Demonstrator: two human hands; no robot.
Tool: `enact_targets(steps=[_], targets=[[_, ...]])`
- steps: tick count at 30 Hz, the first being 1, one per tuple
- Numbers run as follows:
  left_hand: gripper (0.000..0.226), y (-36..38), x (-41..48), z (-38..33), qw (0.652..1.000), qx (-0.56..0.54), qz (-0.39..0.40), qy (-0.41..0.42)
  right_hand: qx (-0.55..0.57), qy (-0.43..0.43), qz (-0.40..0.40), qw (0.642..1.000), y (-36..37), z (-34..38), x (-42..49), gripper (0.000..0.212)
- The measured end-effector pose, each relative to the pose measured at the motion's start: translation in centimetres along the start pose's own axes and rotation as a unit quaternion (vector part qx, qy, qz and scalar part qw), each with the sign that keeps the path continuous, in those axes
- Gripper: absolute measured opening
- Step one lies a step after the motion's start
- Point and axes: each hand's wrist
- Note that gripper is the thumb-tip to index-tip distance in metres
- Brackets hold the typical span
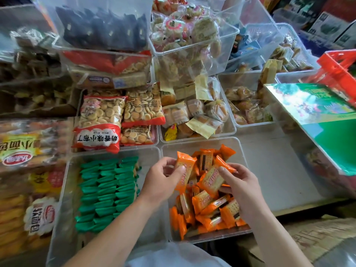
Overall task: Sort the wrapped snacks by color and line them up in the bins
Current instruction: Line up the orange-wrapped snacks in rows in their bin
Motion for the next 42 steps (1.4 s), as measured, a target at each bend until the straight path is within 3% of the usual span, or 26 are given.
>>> enact_targets(steps=[3, 6, 10, 18, 26, 34, 40, 42], targets=[[0.022, -0.6, -0.9, 0.3, 0.997, -0.007, 0.074, -0.011, -0.006, -0.011, 0.013, 1.000, 0.4, 0.6, -0.4, 0.024], [0.049, -1.4, -2.0, 0.3, 0.993, 0.062, 0.099, 0.013, -0.011, -0.018, 0.019, 1.000, 0.6, 1.0, -0.9, 0.022], [0.071, -2.9, -3.0, 0.0, 0.990, 0.038, 0.136, 0.020, -0.020, -0.021, 0.026, 0.999, 0.4, 1.3, -1.2, 0.023], [0.040, -2.5, -4.2, 0.0, 0.994, -0.039, 0.089, 0.040, -0.029, -0.022, 0.090, 0.995, 1.0, 2.3, -3.5, 0.030], [0.038, -2.6, -4.5, 0.4, 0.994, -0.051, 0.089, 0.038, -0.004, -0.009, 0.060, 0.998, 0.6, 2.6, -4.5, 0.024], [0.033, -2.0, -4.0, 0.1, 0.989, -0.096, 0.114, 0.010, -0.025, -0.025, 0.091, 0.995, 1.6, 2.2, -5.7, 0.023], [0.031, 0.6, -3.7, 0.8, 0.990, -0.084, 0.110, 0.001, -0.037, -0.007, 0.142, 0.989, 1.2, 1.4, -4.9, 0.044], [0.016, 1.7, -3.2, 1.6, 0.995, -0.052, 0.084, -0.008, -0.052, -0.009, 0.110, 0.993, 0.8, 0.9, -4.1, 0.040]])
Point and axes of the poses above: each hand's wrist, its own x-axis towards the middle knuckle, its own y-axis out of the palm, z = x × y, and after that the axes turned 6 degrees about -y, right-handed
